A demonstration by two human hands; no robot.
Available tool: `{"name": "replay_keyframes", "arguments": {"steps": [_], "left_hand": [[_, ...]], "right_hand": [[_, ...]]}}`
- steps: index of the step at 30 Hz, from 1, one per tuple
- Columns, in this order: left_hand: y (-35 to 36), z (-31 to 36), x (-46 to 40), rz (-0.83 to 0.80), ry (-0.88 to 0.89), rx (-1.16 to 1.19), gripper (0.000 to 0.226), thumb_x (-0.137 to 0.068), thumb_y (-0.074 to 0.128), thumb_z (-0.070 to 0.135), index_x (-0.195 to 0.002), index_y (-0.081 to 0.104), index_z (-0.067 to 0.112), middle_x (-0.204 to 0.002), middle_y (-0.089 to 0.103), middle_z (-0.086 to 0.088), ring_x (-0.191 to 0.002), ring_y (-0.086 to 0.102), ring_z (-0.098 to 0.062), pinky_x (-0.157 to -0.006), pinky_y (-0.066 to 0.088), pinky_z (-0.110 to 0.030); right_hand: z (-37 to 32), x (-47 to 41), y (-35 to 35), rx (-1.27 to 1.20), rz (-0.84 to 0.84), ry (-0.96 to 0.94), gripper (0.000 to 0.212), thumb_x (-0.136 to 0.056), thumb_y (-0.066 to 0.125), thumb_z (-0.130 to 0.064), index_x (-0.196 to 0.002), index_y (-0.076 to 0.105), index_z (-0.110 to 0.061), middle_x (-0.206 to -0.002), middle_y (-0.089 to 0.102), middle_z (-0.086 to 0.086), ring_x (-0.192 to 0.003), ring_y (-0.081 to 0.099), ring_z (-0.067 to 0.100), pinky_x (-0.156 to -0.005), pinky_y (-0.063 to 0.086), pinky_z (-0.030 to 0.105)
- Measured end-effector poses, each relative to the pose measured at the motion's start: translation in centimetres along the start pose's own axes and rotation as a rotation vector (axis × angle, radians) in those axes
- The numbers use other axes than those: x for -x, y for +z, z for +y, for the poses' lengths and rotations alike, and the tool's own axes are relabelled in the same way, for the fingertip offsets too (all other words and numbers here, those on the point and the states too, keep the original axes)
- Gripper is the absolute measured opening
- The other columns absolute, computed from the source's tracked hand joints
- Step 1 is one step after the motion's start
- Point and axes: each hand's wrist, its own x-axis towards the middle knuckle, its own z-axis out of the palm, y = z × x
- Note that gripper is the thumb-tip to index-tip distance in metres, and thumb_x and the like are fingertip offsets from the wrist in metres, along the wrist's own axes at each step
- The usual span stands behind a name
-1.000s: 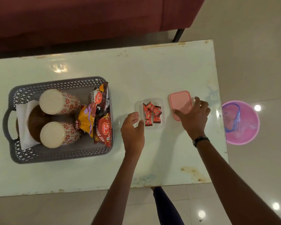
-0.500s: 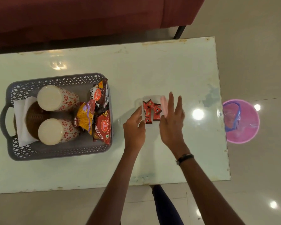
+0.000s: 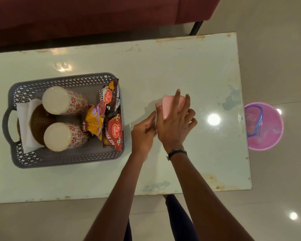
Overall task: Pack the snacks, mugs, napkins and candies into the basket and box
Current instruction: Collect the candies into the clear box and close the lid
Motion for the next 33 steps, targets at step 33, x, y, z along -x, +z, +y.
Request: {"name": "replay_keyframes", "arguments": {"steps": [33], "left_hand": [[-1.0, 1.3, -2.0, -0.017, 0.057, -0.330, 0.029, -0.083, 0.061, 0.001, -0.110, 0.068, 0.010, -0.100, 0.071, -0.011, -0.089, 0.067, -0.028, -0.082, 0.058, -0.041]], "right_hand": [[1.6, -0.6, -1.0, -0.413, -0.429, -0.166, 0.076, -0.093, 0.048, -0.033, -0.148, -0.004, -0.030, -0.159, -0.004, 0.006, -0.141, 0.018, 0.033, -0.111, 0.027, 0.051]]}}
